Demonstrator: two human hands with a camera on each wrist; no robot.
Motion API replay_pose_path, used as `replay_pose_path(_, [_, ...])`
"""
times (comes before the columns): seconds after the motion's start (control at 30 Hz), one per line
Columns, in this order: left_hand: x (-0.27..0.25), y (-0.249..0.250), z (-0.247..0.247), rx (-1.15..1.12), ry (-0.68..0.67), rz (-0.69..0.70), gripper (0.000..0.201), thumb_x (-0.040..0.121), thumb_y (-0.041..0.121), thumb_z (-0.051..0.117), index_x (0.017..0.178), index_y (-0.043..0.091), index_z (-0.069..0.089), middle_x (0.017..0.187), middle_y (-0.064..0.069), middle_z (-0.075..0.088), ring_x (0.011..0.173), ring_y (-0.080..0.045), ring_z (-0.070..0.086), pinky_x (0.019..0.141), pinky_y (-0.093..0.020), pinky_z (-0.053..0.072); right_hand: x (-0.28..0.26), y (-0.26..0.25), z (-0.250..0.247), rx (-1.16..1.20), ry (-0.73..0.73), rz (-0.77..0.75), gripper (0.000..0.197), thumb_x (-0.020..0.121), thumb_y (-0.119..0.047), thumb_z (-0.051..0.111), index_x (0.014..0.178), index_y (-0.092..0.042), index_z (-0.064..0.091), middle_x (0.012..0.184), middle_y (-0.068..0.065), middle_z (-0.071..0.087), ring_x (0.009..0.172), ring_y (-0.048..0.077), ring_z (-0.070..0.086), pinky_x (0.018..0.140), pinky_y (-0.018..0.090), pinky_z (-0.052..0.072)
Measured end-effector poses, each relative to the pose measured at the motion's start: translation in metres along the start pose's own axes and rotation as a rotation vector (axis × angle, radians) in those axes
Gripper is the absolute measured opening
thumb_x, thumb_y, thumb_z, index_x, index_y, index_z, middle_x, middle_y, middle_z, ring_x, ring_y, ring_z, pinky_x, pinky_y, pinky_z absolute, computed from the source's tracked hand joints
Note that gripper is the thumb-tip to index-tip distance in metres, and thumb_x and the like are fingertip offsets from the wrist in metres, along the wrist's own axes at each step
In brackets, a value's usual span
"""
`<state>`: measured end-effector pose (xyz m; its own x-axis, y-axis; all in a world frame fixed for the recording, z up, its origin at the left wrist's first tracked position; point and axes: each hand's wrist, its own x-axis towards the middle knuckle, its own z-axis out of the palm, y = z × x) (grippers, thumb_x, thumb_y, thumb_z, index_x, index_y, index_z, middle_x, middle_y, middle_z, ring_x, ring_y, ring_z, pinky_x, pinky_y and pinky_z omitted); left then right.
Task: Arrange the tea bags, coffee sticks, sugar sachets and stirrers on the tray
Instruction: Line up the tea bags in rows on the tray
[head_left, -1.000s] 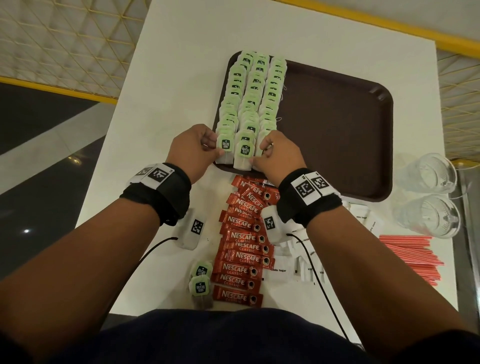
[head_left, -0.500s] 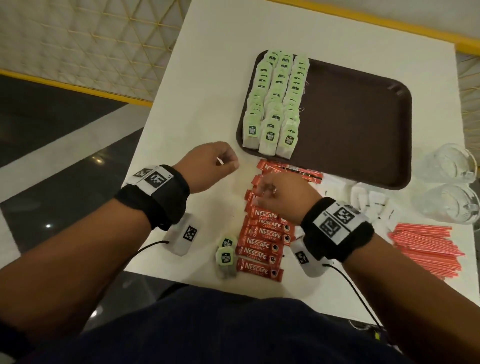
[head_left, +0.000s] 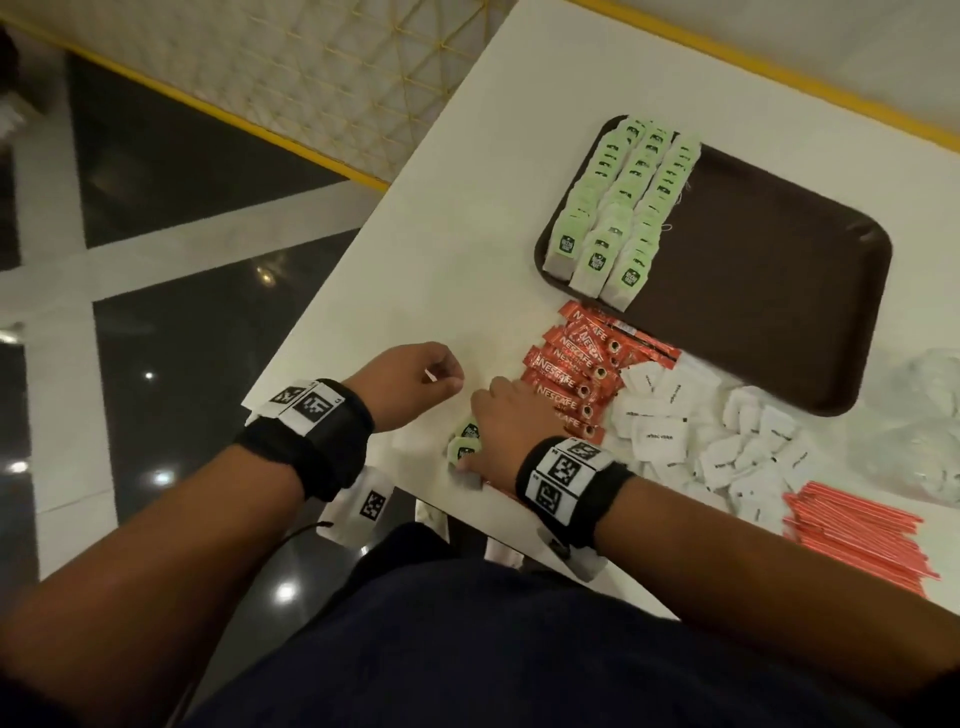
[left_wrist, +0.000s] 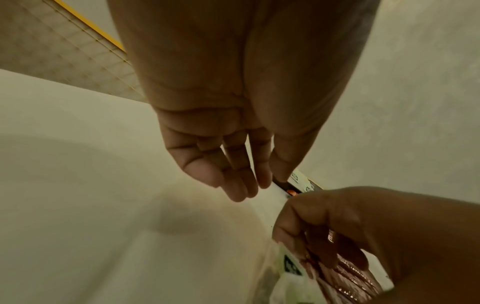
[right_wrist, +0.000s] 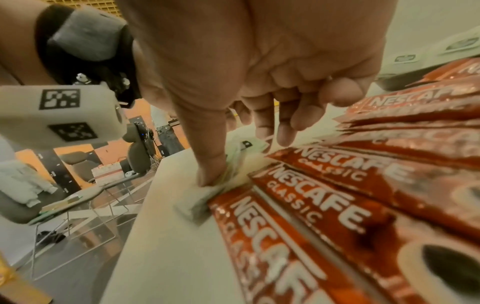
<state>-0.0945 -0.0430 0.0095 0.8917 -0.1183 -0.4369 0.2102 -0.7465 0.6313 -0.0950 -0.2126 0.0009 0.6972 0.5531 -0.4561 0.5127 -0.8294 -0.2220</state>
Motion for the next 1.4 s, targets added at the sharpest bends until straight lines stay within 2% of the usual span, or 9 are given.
replay_pose_path(0.1, [-0.011,-0.004,0.005,-0.015,0.021,-0.028,0.014,0.098,0.028,0.056,0.105,0.021,0.065,0.093,0.016,0.058,0.082,-0.001,0.055,0.066,-0.007,0.037,0.002,-0.002,-0.006,0.029,-0.007,-0.040,0.040,0.085,-0.041,0.064,0.113,-0.015,0.054,0.112,0.008,0.058,0.108,0.029,0.054,0.085,0.040,0.044])
replay_pose_path(0.23, [-0.018,-0.003,0.009,-0.092,-0.013,-0.055,0.021,0.101,0.028,0.049,0.110,0.018,0.066,0.098,0.005,0.066,0.092,-0.012,0.063,0.076,-0.025,0.049,-0.003,0.006,-0.018,0.252,-0.048,-0.034,0.015,0.089,-0.030,0.062,0.095,-0.021,0.052,0.088,0.002,0.061,0.086,0.026,0.061,0.066,0.030,0.040])
replay_pose_path(0.37, [-0.019,0.013,0.010,-0.259,-0.064,-0.024,0.029,0.103,0.035,0.046,0.111,0.017,0.067,0.102,-0.001,0.069,0.097,-0.016,0.064,0.084,-0.033,0.054,-0.009,0.021,-0.041,0.377,-0.028,-0.004,0.008,0.092,-0.022,0.056,0.095,-0.014,0.056,0.087,0.003,0.058,0.082,0.025,0.058,0.069,0.033,0.045])
replay_pose_path(0.57, [0.010,0.050,0.012,-0.230,0.072,0.104,0.008,0.095,0.023,0.062,0.099,0.017,0.068,0.090,-0.003,0.069,0.082,-0.026,0.066,0.078,-0.047,0.056,-0.012,0.069,-0.054,0.620,0.199,0.126,0.015,0.086,-0.021,0.069,0.093,-0.025,0.057,0.081,-0.010,0.056,0.075,0.011,0.054,0.059,0.024,0.037])
replay_pose_path(0.8, [0.064,0.102,0.017,-0.285,0.105,0.157,0.013,0.096,0.020,0.060,0.085,0.027,0.061,0.088,-0.007,0.070,0.085,-0.030,0.068,0.077,-0.046,0.057,-0.012,0.125,-0.065,0.955,0.366,0.318,0.016,0.084,-0.019,0.076,0.086,-0.015,0.061,0.074,0.008,0.067,0.059,0.019,0.068,0.059,0.036,0.057])
replay_pose_path(0.93, [0.102,0.113,0.020,-0.234,0.079,0.155,0.009,0.099,0.019,0.055,0.097,0.017,0.063,0.095,-0.012,0.070,0.088,-0.030,0.067,0.081,-0.047,0.056,-0.003,0.161,-0.066,0.902,0.395,0.383,0.005,0.089,-0.013,0.068,0.086,-0.015,0.064,0.081,0.018,0.071,0.071,0.031,0.070,0.071,0.049,0.059])
replay_pose_path(1.13, [0.142,0.120,0.019,-0.175,0.080,0.141,0.011,0.099,0.012,0.051,0.105,0.007,0.060,0.098,-0.019,0.066,0.090,-0.037,0.066,0.081,-0.048,0.057,0.024,0.190,-0.070,0.795,0.358,0.442,0.016,0.091,-0.011,0.062,0.107,-0.009,0.065,0.094,0.016,0.070,0.088,0.034,0.067,0.080,0.048,0.056])
replay_pose_path(1.3, [0.155,0.115,0.015,-0.162,0.114,0.114,0.019,0.099,0.014,0.052,0.113,0.008,0.063,0.102,-0.010,0.068,0.097,-0.030,0.065,0.087,-0.047,0.055,0.049,0.199,-0.068,0.672,0.342,0.435,0.027,0.092,-0.015,0.063,0.118,-0.007,0.061,0.087,-0.001,0.054,0.085,0.019,0.053,0.077,0.027,0.041])
replay_pose_path(1.4, [0.160,0.111,0.011,-0.152,0.127,0.124,0.019,0.099,0.015,0.052,0.112,0.008,0.064,0.103,-0.009,0.068,0.095,-0.029,0.066,0.087,-0.047,0.055,0.059,0.202,-0.071,0.596,0.345,0.443,0.026,0.091,-0.016,0.064,0.116,-0.011,0.062,0.089,-0.003,0.050,0.086,0.015,0.048,0.076,0.025,0.037])
